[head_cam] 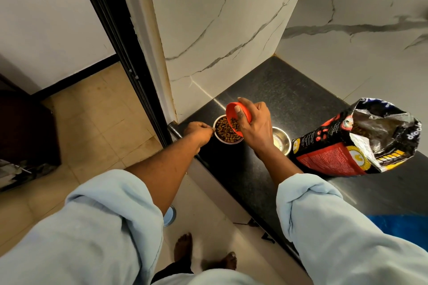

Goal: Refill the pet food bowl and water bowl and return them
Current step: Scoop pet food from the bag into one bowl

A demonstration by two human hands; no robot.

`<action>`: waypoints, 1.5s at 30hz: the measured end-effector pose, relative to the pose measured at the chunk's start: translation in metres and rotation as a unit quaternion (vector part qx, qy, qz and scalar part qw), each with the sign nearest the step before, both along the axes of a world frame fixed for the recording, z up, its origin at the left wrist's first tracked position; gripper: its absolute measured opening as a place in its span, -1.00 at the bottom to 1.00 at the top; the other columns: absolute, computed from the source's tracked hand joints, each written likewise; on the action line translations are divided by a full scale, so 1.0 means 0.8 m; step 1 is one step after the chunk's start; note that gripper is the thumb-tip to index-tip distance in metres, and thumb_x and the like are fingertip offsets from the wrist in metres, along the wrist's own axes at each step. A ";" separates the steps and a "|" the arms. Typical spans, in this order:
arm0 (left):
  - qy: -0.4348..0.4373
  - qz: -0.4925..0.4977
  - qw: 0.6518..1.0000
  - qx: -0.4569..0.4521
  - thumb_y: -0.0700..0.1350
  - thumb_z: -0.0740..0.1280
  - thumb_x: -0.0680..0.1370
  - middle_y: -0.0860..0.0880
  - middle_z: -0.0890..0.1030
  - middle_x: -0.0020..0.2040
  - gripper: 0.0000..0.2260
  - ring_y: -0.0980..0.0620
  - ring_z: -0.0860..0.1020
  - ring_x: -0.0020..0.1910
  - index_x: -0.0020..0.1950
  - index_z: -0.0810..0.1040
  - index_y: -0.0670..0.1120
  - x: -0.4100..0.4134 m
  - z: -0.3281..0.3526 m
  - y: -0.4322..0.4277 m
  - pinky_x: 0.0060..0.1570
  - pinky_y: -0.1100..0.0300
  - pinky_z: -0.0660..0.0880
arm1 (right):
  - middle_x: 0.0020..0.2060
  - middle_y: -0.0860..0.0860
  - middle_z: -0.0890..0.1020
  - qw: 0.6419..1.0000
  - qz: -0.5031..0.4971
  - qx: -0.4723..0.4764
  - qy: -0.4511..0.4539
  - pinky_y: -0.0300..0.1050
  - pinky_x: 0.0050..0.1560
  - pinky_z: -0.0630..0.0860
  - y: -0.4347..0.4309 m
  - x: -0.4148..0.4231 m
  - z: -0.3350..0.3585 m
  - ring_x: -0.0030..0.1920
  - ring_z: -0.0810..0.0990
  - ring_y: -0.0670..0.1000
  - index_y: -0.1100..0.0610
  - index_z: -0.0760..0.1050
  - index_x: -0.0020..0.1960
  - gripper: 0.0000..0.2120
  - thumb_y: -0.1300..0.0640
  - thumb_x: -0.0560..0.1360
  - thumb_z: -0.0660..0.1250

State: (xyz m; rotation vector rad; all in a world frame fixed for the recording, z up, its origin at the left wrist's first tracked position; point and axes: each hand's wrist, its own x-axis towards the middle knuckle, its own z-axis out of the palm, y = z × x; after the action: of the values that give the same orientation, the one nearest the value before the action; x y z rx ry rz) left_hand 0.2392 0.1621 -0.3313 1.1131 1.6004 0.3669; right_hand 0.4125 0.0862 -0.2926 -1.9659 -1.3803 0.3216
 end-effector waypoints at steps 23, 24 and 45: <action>0.073 -0.107 0.978 0.162 -0.07 0.51 0.52 -0.16 0.65 0.21 -0.78 -0.20 0.62 0.18 0.09 0.55 -0.06 0.069 0.096 -0.017 0.16 0.06 0.57 | 0.20 0.07 0.60 0.883 -0.249 0.100 0.385 -0.08 -0.14 0.59 -0.054 0.094 0.166 0.11 0.59 0.08 0.00 0.52 0.42 -0.55 -0.23 0.72 0.11; 0.063 -0.125 0.975 0.171 -0.06 0.52 0.52 -0.15 0.63 0.22 -0.75 -0.19 0.61 0.17 0.11 0.54 -0.06 0.084 0.104 -0.021 0.16 0.06 0.56 | 0.22 0.09 0.60 0.883 -0.255 0.106 0.378 -0.09 -0.22 0.58 -0.061 0.107 0.177 0.11 0.61 0.10 0.02 0.51 0.43 -0.54 -0.23 0.73 0.09; -0.071 -0.447 0.870 0.196 -0.06 0.71 0.32 -0.01 0.53 0.28 -0.33 -0.05 0.55 0.25 0.33 0.48 -0.01 0.230 0.145 -0.134 0.25 -0.07 0.59 | -0.10 0.10 0.63 0.921 -0.384 -0.009 -0.060 0.13 -0.08 0.62 -0.218 0.213 0.177 -0.07 0.61 0.19 -0.02 0.39 0.07 -0.69 -0.26 0.66 0.13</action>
State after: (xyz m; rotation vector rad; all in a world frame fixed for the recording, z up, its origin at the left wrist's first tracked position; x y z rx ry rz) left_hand 0.4234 0.0548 -0.2156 1.9490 0.7467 0.1347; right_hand 0.5826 -0.0882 -0.1514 -2.3915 -0.5723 -0.1597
